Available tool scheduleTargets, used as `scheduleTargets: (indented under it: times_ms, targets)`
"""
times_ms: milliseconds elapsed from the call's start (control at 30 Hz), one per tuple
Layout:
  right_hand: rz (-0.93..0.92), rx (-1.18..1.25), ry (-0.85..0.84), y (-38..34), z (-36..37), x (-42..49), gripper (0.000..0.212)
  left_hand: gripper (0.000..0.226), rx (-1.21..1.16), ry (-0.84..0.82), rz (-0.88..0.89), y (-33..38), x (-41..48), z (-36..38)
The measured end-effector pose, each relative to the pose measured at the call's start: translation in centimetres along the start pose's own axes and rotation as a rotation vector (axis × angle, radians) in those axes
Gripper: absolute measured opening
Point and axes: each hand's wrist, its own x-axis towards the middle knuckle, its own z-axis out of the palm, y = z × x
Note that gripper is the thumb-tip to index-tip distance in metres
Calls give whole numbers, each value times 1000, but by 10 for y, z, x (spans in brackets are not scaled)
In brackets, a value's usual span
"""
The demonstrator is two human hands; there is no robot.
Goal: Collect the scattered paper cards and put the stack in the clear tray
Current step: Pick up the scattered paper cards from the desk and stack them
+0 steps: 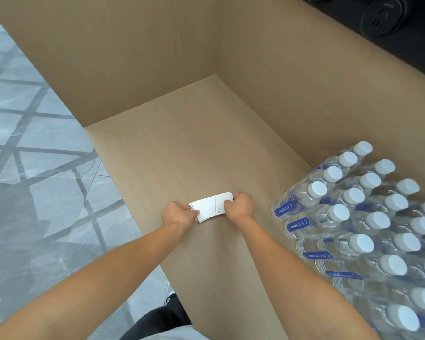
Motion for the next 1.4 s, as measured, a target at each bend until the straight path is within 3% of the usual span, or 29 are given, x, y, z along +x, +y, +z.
scheduleTargets:
  times_ms: [100, 333, 433, 567, 733, 833, 1000, 1400]
  targets:
    - [20, 34, -17, -5, 1, -2, 5, 25, -6, 5, -3, 1, -5, 3]
    - [109, 155, -45, 3, 2, -5, 23, 12, -117, 9, -88, -2, 3, 1]
    - [171, 261, -65, 7, 2, -7, 12, 13, -100, -11, -82, -3, 4, 0]
    - [207, 340, -82, 9, 0, -9, 25, 25, -62, -70, -50, -4, 9, -2]
    - [192, 352, -96, 15, -11, -18, 25, 10, -27, -195, 77, 2, 13, -2]
    - [172, 370, -91, 23, -19, -25, 24, 14, -27, -266, 142, 10, 11, -2]
    - [223, 541, -109, 40, -31, -45, 43, 48, 58, -441, 239, 19, 0, 6]
    - [433, 792, -13, 110, -51, -108, 46, 35, 188, -747, 179, 15, -53, 45]
